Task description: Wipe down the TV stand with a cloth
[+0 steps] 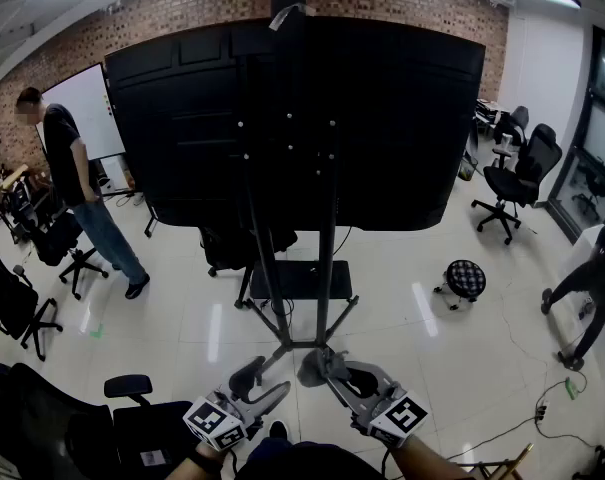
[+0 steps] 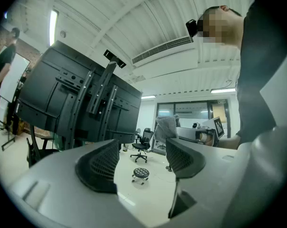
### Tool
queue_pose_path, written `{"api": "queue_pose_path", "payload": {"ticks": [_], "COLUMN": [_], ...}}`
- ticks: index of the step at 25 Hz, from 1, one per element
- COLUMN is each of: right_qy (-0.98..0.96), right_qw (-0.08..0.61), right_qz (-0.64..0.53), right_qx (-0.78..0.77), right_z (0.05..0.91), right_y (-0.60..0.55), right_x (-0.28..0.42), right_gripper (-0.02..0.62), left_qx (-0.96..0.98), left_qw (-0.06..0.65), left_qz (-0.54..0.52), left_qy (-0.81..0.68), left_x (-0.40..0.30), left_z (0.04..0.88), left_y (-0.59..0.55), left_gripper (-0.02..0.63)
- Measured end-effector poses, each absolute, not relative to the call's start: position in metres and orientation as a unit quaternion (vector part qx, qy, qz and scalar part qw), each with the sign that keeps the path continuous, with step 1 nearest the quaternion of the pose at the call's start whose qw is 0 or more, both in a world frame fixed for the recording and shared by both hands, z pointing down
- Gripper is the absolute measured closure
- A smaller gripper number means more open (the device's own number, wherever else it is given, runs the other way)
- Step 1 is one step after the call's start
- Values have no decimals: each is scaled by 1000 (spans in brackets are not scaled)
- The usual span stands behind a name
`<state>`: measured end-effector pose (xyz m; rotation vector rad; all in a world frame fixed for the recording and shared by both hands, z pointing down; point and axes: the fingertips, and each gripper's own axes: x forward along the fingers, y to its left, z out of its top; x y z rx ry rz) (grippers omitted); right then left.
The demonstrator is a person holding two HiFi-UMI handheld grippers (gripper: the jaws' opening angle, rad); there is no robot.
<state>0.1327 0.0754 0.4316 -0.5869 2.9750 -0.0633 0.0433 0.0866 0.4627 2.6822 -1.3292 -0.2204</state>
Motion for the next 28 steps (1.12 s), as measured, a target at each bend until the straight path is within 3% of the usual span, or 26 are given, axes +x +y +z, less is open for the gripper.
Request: {"api": "queue_pose_path", "payload": {"ticks": [11, 28], "right_qy": [977, 970], "right_qw": [45, 56], "right_qz": [-13, 35], "right_qx": [-207, -236], "right_z": [427, 379], "right_y": [22, -101], "right_x": [109, 8], "right_gripper": [545, 545], "left_qx": [898, 920], "left_qw": [69, 14], "left_qz": [-82, -93], "left_qy": [-426, -382], "left_x": [18, -77], "left_z": [455, 404], "left_y": [25, -100], "left_gripper": [272, 270]}}
